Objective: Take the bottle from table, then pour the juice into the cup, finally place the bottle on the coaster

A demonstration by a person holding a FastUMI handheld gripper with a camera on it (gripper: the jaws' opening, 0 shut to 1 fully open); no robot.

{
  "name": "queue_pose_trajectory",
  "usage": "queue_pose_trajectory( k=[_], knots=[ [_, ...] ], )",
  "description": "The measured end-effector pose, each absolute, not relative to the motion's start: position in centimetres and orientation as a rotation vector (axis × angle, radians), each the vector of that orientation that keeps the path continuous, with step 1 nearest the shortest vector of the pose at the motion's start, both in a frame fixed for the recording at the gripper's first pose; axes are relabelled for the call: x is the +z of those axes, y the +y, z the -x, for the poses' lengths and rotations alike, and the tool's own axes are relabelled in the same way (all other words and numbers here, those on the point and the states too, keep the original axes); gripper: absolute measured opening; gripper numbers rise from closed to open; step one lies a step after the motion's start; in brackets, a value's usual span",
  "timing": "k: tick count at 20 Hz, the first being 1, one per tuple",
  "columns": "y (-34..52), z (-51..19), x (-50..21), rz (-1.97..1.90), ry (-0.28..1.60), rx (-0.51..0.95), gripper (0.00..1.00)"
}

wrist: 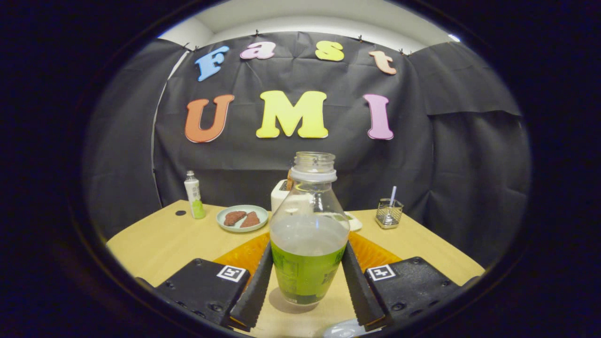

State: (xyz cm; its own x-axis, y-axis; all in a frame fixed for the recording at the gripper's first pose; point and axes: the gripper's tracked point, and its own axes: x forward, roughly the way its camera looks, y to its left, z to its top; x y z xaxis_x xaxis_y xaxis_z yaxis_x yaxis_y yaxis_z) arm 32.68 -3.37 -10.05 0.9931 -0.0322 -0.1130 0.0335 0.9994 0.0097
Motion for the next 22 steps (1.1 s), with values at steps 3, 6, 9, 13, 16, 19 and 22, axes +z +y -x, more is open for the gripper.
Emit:
queue_pose_trajectory(
  k=[3, 6, 9, 13, 16, 19, 22],
  knots=[
    [-2.3, -33.7, -11.5, -0.02, 0.114, -0.012, 0.8],
    [-2.6, -34.6, -13.5, 0.013, 0.141, -0.039, 0.8],
    [-1.8, -35.4, -15.3, -0.014, 0.156, -0.021, 0.8],
    [-1.5, -36.2, -17.4, 0.011, 0.18, -0.03, 0.81],
    [-1.2, -36.4, -17.4, 0.023, 0.165, -0.033, 0.82],
    [-1.9, -36.2, -17.6, 0.016, 0.179, -0.044, 0.84],
    [-2.3, -35.6, -17.1, 0.001, 0.164, -0.053, 0.91]
  ],
)
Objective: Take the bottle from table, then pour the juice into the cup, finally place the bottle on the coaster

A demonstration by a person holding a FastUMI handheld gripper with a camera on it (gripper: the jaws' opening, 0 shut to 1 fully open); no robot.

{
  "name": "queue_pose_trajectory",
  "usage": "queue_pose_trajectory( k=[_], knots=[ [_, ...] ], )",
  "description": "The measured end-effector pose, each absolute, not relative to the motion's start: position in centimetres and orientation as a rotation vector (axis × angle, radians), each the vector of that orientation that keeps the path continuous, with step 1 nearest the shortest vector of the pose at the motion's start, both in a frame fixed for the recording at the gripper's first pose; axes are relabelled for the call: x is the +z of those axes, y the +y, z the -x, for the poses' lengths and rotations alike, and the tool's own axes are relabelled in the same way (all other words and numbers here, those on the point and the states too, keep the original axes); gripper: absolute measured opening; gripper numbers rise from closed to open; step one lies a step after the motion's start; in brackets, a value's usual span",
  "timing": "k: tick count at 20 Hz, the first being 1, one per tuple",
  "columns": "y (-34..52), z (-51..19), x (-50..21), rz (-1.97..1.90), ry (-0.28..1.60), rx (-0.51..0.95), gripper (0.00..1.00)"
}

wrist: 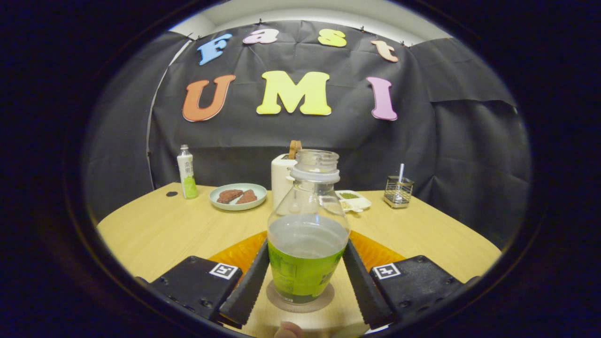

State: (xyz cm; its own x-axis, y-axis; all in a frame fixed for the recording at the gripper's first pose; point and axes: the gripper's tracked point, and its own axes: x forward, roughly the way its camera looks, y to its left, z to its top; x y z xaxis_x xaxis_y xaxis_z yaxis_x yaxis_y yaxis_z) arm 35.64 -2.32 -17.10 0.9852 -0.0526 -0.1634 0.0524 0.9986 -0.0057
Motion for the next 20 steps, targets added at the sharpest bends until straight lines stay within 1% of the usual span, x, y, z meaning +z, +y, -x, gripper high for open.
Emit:
queue_pose_trajectory(
  k=[2, 6, 9, 14, 20],
  knots=[
    [-1.8, -35.5, -16.6, -0.004, 0.156, -0.03, 1.0],
    [-1.4, -35.2, -16.1, 0.092, 0.194, -0.024, 1.0],
    [-0.6, -34.5, -14.8, 0.075, 0.192, -0.001, 1.0],
    [-0.8, -33.5, -12.6, 0.135, 0.207, -0.029, 1.0],
    [-3.7, -30.4, -11.1, 0.157, 0.238, -0.103, 1.0]
  ],
)
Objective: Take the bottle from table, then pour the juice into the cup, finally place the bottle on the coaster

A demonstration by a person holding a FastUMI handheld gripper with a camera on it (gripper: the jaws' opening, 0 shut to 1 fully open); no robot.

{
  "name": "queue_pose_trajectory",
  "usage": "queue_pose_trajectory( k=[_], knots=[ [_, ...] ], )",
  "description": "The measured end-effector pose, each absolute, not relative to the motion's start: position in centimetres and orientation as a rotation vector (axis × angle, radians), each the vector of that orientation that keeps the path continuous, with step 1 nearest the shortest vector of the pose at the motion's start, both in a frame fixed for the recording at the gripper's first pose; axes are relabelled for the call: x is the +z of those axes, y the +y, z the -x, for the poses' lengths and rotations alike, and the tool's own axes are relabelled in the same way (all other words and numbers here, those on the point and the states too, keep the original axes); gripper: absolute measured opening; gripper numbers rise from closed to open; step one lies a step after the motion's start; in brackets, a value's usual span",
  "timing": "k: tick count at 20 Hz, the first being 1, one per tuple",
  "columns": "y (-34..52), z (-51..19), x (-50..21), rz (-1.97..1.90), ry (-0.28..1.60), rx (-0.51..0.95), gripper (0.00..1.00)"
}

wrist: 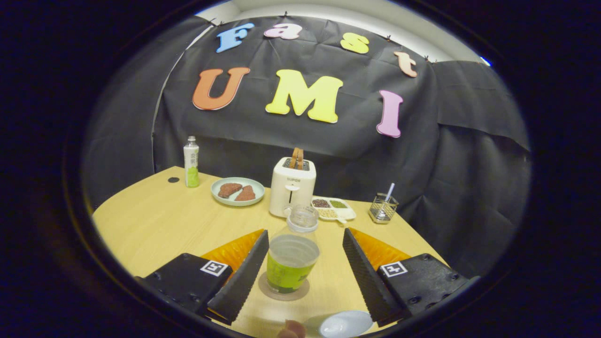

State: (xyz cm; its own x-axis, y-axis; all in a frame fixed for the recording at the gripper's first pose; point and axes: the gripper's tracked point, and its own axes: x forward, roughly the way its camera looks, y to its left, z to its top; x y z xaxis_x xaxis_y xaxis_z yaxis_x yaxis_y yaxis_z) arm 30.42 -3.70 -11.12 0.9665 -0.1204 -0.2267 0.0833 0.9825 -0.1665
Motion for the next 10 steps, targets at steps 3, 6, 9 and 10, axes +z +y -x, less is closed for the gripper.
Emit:
queue_pose_trajectory(
  k=[3, 6, 9, 10],
  knots=[
    [-5.1, -28.2, -10.6, 0.119, 0.231, -0.126, 1.0],
    [-6.0, -25.6, -9.3, 0.121, 0.218, -0.139, 1.0],
    [-5.2, -23.3, -7.9, 0.08, 0.186, -0.095, 1.0],
    [-4.8, -22.6, -7.4, 0.048, 0.167, -0.075, 1.0]
  ],
)
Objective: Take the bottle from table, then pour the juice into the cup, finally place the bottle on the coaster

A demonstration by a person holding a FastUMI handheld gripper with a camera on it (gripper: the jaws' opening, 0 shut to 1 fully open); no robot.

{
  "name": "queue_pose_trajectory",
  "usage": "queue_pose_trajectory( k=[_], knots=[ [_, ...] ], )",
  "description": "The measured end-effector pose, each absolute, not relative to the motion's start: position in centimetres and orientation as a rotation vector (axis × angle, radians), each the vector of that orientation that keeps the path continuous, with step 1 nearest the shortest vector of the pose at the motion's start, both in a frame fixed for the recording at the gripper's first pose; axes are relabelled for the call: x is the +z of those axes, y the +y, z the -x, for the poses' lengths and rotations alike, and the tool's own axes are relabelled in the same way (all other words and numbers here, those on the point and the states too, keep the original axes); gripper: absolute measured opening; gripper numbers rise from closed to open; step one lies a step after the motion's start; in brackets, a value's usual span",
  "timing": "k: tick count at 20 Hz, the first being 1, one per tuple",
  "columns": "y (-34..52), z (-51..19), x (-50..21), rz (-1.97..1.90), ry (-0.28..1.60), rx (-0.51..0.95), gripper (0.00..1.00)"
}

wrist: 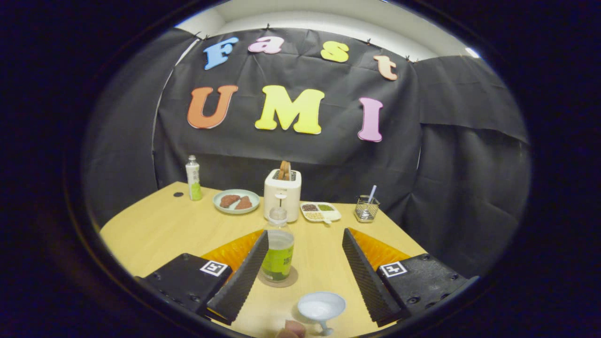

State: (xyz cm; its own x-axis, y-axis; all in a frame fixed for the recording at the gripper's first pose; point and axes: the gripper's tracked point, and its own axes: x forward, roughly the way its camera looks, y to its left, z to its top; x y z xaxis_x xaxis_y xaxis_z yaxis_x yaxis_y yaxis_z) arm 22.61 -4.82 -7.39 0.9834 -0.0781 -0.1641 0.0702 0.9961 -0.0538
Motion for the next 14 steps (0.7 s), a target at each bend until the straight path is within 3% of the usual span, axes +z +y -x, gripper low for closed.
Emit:
queue_pose_trajectory(
  k=[14],
  knots=[
    [-4.9, -12.0, -2.4, 0.025, 0.019, -0.085, 1.0]
  ],
)
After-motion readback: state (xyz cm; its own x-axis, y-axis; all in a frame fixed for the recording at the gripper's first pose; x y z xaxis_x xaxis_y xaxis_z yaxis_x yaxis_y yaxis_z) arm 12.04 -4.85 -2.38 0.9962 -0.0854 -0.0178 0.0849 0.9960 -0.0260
